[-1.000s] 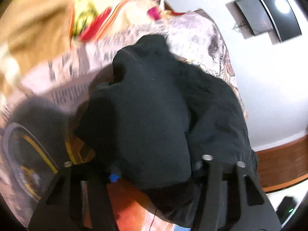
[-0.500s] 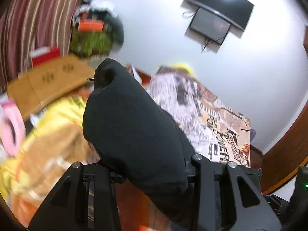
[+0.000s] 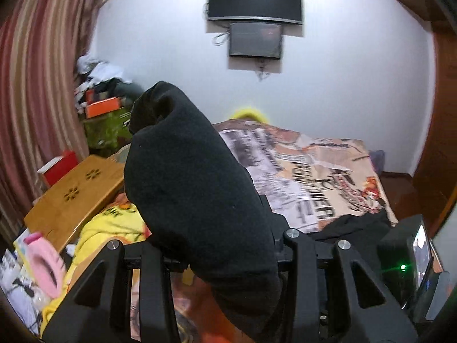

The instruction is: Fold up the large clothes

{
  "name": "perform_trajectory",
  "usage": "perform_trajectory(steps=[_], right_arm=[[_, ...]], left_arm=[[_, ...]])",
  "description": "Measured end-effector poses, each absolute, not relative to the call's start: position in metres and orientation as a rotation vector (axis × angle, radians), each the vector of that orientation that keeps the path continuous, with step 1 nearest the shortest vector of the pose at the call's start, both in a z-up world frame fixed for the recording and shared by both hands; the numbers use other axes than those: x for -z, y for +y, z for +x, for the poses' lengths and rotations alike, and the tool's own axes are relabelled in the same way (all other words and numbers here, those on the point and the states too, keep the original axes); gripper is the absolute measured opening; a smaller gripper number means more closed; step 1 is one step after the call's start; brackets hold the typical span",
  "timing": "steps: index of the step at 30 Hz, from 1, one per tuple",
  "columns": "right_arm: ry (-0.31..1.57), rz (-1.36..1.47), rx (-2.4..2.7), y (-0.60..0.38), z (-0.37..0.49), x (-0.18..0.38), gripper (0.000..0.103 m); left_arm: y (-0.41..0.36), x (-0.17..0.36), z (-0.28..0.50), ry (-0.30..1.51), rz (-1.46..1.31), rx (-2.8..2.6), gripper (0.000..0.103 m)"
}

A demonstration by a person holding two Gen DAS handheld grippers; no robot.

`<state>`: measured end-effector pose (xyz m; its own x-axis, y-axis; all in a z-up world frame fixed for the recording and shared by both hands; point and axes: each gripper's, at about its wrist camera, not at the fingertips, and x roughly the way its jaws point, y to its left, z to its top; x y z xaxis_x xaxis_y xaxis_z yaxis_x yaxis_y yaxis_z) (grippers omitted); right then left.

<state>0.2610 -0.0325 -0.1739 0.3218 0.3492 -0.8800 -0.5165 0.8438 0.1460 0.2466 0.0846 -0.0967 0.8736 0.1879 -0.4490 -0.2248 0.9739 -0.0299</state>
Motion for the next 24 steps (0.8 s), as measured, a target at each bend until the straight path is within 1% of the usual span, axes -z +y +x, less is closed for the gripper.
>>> perform_trajectory(steps=[4,8,13,19,24], right_arm=[[1.050,-0.166,-0.517,-0.062,0.255,0.161,0.083],[1.046,-0.120,-0.457,-0.105,0.254,0.151,0.083],[1.016,-0.111,-0.364,-0.147,0.250,0.141,0.083],[0.967,-0.106,-0.251,-0.186,0.244,0.131,0.083],[0.959,-0.050,-0.194,-0.215,0.242,0.128,0.083]], left_arm=[[0.059,0.092,0.251,0.468,-0.042,-0.135,0.038],[0.030,0.093,0.256,0.490,-0.017,-0.049,0.038],[0.001,0.102,0.270,0.557,-0.077,0.052,0.038],[-0.044,0.123,0.286,0.654,-0.051,0.157,0.038],[-0.067,0.154,0.293,0.787,-0.100,0.251,0.038]])
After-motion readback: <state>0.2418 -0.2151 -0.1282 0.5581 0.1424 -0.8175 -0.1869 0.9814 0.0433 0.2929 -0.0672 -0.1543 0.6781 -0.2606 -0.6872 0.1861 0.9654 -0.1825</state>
